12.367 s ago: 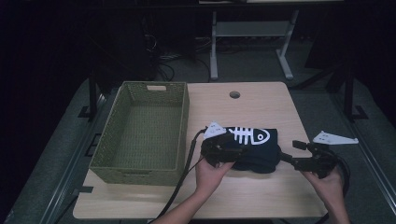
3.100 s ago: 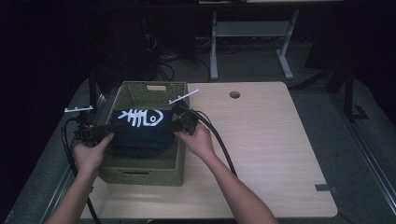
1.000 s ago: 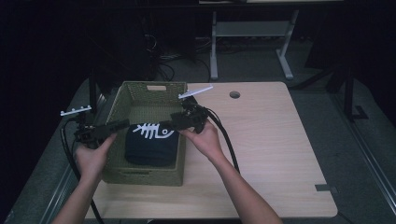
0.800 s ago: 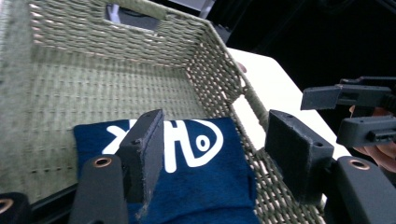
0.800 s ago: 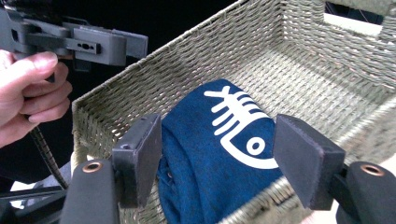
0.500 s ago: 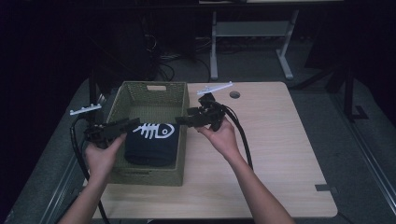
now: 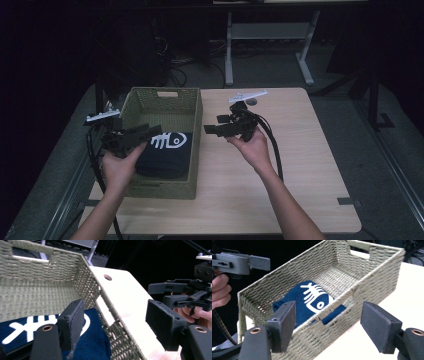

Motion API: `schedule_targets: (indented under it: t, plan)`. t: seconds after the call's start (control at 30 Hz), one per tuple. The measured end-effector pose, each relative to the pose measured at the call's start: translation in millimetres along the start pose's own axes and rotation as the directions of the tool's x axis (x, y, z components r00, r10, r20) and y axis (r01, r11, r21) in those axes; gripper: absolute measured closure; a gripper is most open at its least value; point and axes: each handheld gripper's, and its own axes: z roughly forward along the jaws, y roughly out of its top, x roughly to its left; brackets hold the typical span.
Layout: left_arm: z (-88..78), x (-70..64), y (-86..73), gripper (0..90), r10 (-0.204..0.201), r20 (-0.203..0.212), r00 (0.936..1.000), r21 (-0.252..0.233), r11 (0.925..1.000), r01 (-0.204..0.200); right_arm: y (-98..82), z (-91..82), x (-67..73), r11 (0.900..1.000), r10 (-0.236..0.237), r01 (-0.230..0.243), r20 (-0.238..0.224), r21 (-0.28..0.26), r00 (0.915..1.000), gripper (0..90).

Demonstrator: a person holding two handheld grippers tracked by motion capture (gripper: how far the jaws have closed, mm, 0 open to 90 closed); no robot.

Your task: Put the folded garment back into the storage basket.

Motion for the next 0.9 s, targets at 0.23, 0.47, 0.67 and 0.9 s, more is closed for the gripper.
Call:
schedule_targets:
  t: [0.23,0.47,0.67,0.9]
  plan:
    - [15.3,-13.1,0.9,29.2,0.011,0.029,0.9995,0.009,0.9999,-0.011,-7.1,-12.8,-9.9,1.000,0.011,-0.011,0.026,-0.013,0.9996,27.1]
    - [26.8,-25.4,-0.6,27.8,0.038,0.043,0.9983,0.022,0.9990,-0.039,-14.3,-25.9,-20.2,0.999,0.030,-0.028,0.056,-0.022,0.9980,25.8]
    - [39.8,-37.0,-1.2,26.3,0.049,0.075,0.9959,0.029,0.9983,-0.052,-20.7,-36.6,-29.1,0.998,0.051,-0.048,0.072,-0.037,0.9961,25.8]
    - [49.6,-48.6,-1.7,25.2,0.075,0.090,0.9931,0.041,0.9961,-0.079,-27.5,-51.9,-39.1,0.996,0.067,-0.061,0.100,-0.060,0.9927,25.3]
